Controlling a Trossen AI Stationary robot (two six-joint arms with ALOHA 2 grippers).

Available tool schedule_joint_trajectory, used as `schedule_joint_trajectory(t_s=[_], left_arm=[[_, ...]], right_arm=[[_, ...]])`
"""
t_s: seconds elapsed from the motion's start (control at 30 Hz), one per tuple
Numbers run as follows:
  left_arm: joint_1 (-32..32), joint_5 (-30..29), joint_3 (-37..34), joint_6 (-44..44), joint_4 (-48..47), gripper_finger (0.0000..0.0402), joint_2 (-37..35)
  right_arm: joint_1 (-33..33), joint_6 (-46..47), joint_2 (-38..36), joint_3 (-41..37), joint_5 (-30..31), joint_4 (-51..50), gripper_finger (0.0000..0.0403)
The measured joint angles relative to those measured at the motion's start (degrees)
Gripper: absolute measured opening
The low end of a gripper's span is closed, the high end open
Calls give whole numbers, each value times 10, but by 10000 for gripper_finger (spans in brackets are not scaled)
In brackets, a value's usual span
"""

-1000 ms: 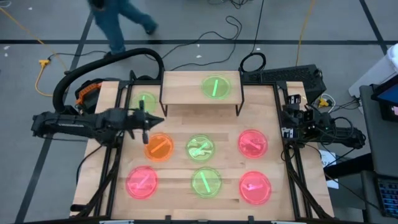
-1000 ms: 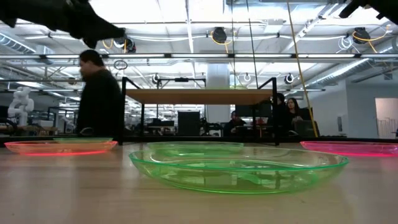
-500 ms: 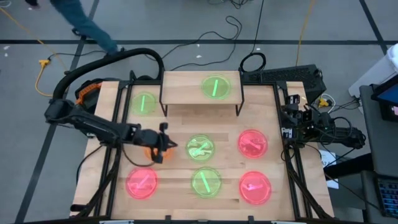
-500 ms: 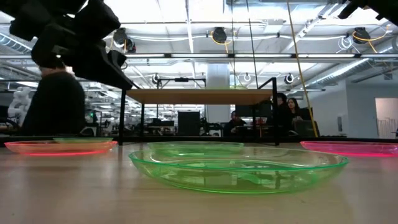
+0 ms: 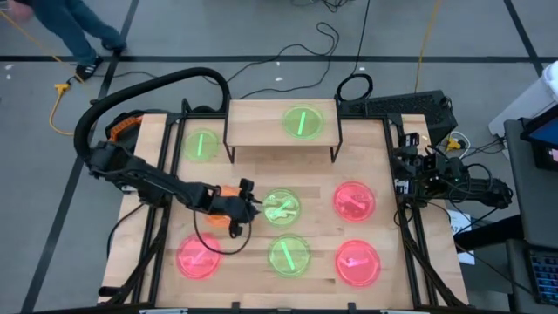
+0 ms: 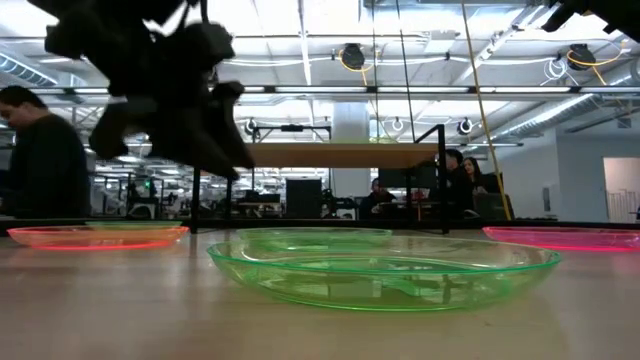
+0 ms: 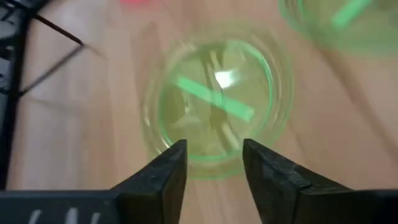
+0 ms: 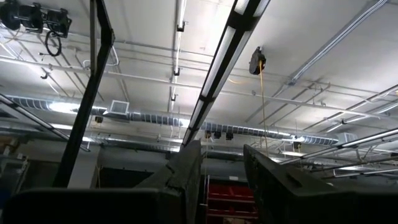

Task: Place and stack plates onto a shelf
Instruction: Stack the green plate on top of the green plate on the shelf

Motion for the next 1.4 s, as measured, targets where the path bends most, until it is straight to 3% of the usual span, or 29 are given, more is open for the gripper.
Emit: schedule_joint_trajectory(t_s=[0.2,0.5,1.0,1.1,1.4], left_arm=[[-15,-1,0,47,8,188,63],[-33,-44,7,103,47,189,99],[-29,-54,8,164,115,184,156],[-28,-50,8,168,115,157,156],[-27,-49,7,169,124,17,154]], right_arm=[[0,0,0,0,0,0,105],[0,0,0,0,0,0,105],[0,0,0,0,0,-4,105],[0,0,0,0,0,-4,105],[0,0,0,0,0,-4,105]])
